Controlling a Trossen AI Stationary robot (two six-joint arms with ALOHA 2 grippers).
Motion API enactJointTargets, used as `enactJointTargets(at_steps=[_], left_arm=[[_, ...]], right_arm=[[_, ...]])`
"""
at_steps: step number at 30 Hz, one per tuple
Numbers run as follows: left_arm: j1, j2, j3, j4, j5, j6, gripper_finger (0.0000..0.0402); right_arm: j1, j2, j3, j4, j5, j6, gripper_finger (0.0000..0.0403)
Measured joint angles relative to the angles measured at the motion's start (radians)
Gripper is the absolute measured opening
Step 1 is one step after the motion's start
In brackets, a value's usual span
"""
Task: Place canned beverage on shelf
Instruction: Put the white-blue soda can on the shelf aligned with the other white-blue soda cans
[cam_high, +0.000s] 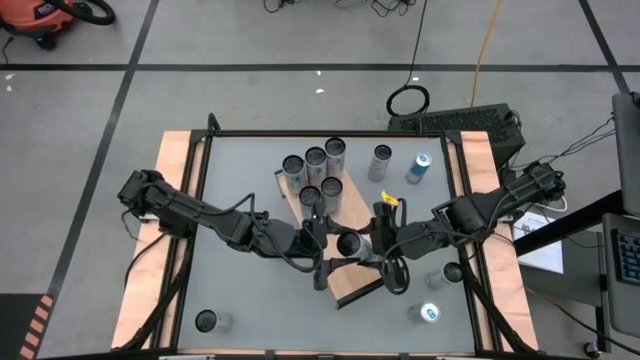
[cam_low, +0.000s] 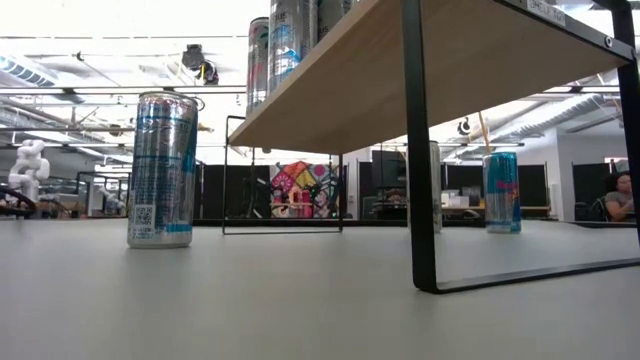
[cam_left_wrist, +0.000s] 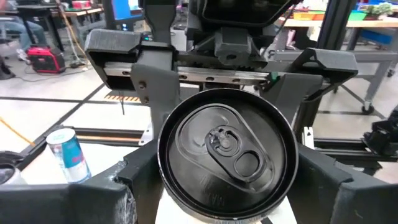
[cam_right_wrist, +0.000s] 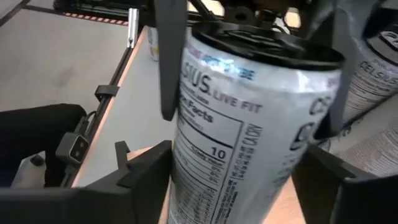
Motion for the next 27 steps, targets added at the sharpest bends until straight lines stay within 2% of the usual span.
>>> enactJointTargets(at_steps=[6,27], left_arm=[[-0.016,0.000,0.001,0.002,-0.027,0.000,0.0262],[-0.036,0.000,0.001,0.007,-0.034,0.000,0.0262]], right_arm=[[-0.002,0.000,0.000,0.015,0.001,0.014,0.0298],[-0.015,0.061,0.000,0.113,-0.023,0.038,0.0281]])
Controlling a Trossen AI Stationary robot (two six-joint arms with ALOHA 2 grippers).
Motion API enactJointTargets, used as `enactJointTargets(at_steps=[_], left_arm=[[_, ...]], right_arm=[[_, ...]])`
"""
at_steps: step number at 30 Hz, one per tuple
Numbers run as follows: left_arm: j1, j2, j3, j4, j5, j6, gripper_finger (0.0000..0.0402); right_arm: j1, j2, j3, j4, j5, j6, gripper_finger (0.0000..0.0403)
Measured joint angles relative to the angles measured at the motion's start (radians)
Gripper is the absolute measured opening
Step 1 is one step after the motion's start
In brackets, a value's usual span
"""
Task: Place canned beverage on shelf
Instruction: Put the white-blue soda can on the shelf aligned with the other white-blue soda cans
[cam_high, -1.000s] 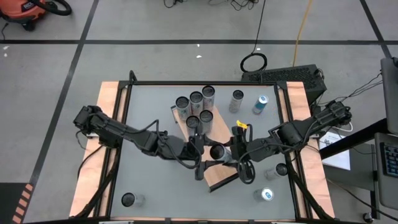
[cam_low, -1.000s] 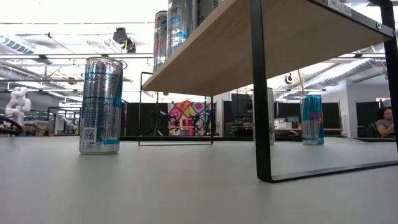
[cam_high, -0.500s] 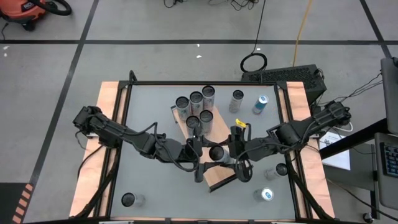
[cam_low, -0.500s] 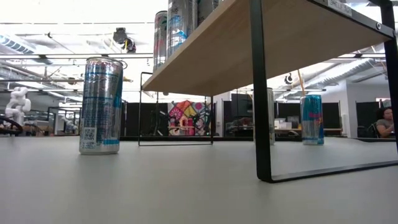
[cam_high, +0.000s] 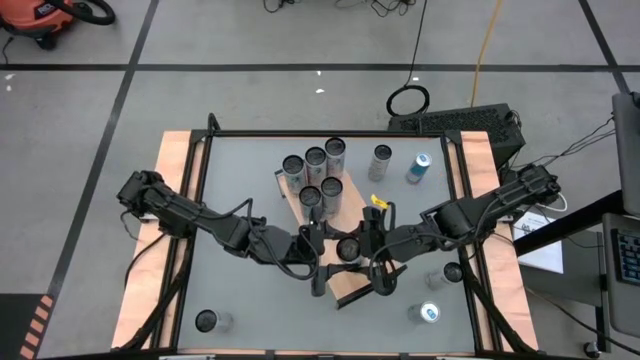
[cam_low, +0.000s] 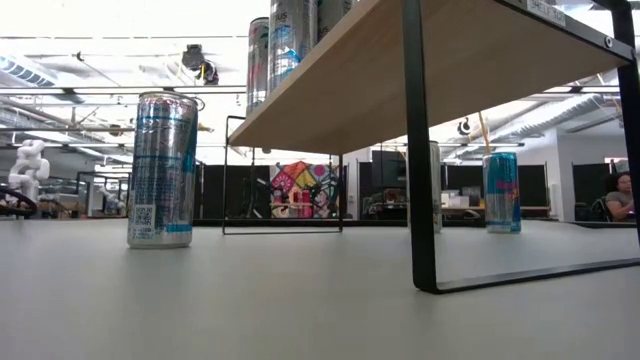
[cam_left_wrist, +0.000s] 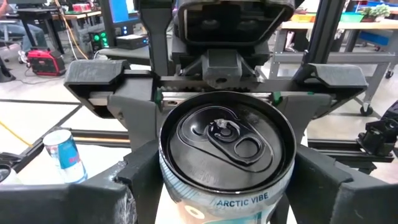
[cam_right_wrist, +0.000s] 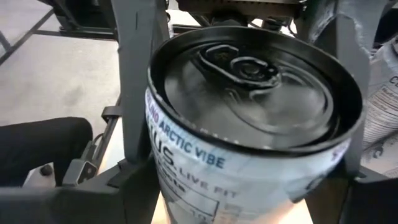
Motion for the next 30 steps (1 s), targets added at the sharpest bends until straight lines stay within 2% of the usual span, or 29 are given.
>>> enactJointTargets(at_steps=[8,13,22,25,30], left_arm=[[0.000,0.000,0.000,-0.012,-0.001,0.003,0.0264],[-0.002,0.000,0.000,-0.012,-0.003,0.002,0.0291],[-0.016,-0.017,0.000,-0.013,0.011,0.015,0.0348],[-0.033,-0.024,0.000,-0.009,0.008,0.024,0.0352],[-0.066,-0.023,0.000,-0.018,-0.065,0.029,0.0352]], right_arm=[[0.000,0.000,0.000,-0.001,-0.004,-0.003,0.0237],[0.000,0.000,0.000,-0.007,-0.006,-0.032,0.0208],[0.008,-0.042,0.000,-0.030,-0.074,-0.086,0.0204],[0.028,-0.067,-0.005,-0.031,-0.073,-0.135,0.0202],[0.047,-0.087,-0.060,-0.016,-0.077,-0.167,0.0202]])
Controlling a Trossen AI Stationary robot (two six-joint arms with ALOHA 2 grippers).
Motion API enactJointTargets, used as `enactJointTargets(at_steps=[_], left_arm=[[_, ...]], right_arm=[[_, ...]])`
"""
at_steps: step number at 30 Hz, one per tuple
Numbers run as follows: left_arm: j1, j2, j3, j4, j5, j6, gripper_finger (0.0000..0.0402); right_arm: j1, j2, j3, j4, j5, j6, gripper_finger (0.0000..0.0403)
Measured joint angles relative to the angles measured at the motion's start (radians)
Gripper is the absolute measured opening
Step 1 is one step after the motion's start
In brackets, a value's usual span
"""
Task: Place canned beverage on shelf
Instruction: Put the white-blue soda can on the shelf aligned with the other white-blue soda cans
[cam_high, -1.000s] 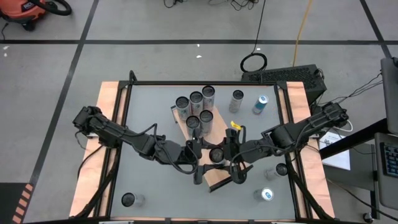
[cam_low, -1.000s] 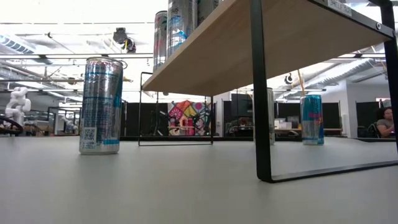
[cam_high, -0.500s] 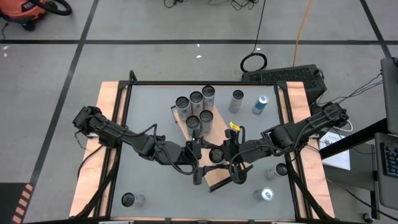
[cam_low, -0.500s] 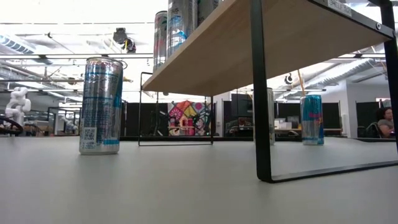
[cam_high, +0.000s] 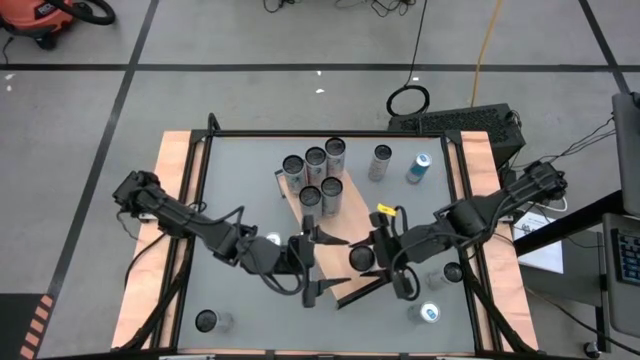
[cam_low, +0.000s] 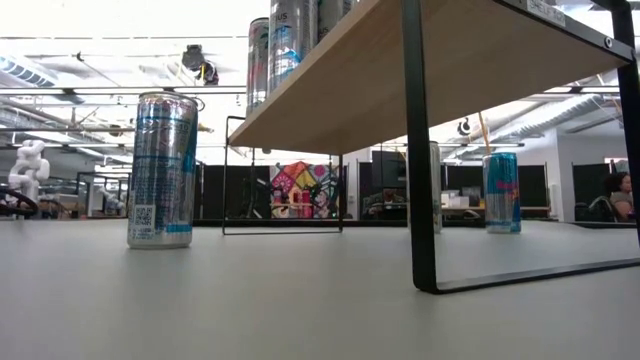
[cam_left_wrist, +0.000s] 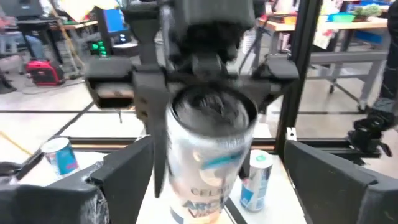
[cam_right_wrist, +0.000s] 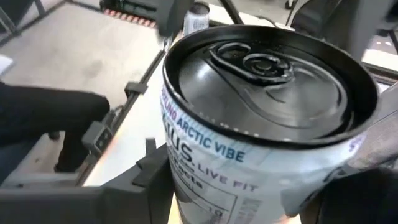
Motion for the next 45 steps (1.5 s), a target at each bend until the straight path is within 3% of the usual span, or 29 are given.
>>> enactJointTargets(at_steps=[10,19,26,32,45], left_arm=[[-0.064,0.003,-0.056,0.003,-0.099,-0.075,0.0352],[-0.068,0.077,-0.058,0.005,-0.194,-0.110,0.0352],[-0.073,0.119,-0.058,0.043,-0.277,-0.110,0.0352],[-0.071,0.150,-0.058,0.088,-0.288,-0.111,0.0351],[-0.074,0.164,-0.058,0.103,-0.330,-0.096,0.0260]], right_arm=[[0.007,-0.074,-0.182,0.268,-0.058,-0.096,0.0201],[-0.003,-0.060,-0.191,0.424,-0.080,-0.199,0.0201],[-0.016,-0.059,-0.191,0.455,-0.079,-0.202,0.0201],[-0.015,-0.059,-0.191,0.473,-0.080,-0.201,0.0201],[-0.016,-0.059,-0.191,0.491,-0.072,-0.191,0.0201]])
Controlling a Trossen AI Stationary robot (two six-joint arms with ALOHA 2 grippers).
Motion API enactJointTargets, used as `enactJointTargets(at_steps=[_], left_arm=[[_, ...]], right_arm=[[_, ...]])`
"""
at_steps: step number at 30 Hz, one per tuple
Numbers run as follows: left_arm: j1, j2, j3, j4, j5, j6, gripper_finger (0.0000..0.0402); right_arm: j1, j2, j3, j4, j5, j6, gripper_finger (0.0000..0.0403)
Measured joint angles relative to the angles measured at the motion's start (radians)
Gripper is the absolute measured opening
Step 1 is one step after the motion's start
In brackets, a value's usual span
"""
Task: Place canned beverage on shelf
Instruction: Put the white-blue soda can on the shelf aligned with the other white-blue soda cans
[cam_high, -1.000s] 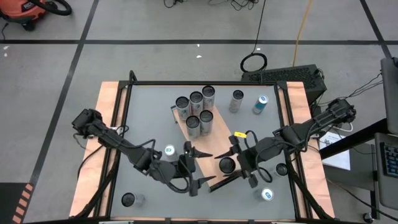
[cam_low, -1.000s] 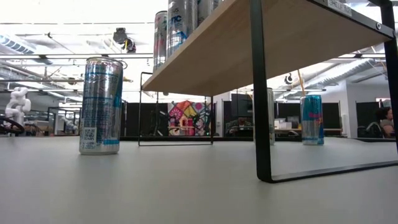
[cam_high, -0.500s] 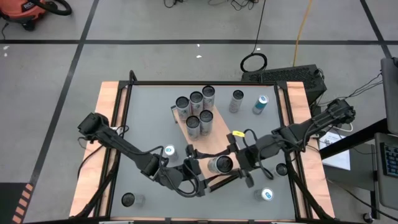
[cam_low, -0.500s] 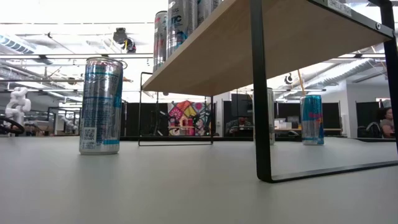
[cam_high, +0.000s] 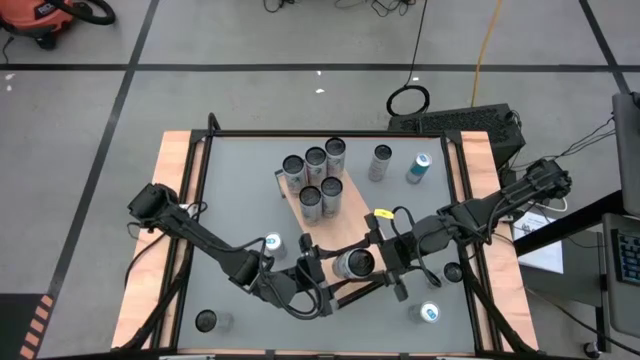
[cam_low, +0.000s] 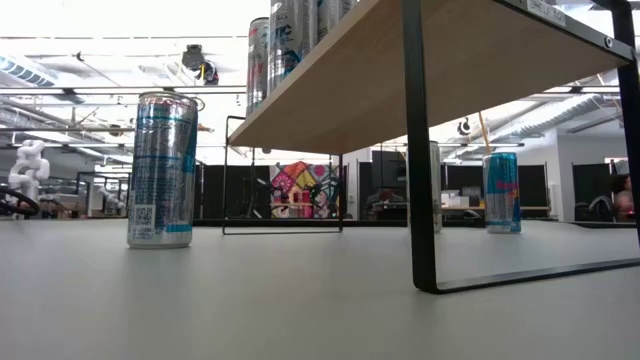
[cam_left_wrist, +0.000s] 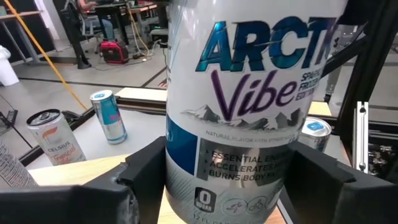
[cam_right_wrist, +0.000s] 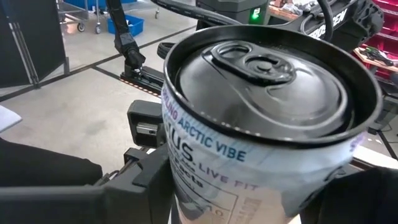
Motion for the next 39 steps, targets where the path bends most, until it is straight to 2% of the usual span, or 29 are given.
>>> enactJointTargets(at_steps=[9,19,23,29,39], left_arm=[[0.000,0.000,0.000,0.000,0.001,-0.006,0.0251],[0.001,0.002,0.000,-0.001,0.006,-0.023,0.0249],[0.003,0.002,0.000,0.005,0.005,-0.047,0.0249],[0.003,0.002,0.000,0.002,0.004,-0.042,0.0249],[0.003,0.001,0.000,0.003,0.002,-0.043,0.0252]], right_arm=[[0.000,0.000,0.000,-0.005,0.000,0.010,0.0217],[0.000,-0.025,0.037,-0.031,0.013,0.118,0.0286],[0.001,-0.027,0.074,-0.071,0.045,0.121,0.0297],[0.002,-0.028,0.090,-0.096,0.046,0.107,0.0280],[0.002,-0.028,0.090,-0.095,0.040,0.093,0.0217]])
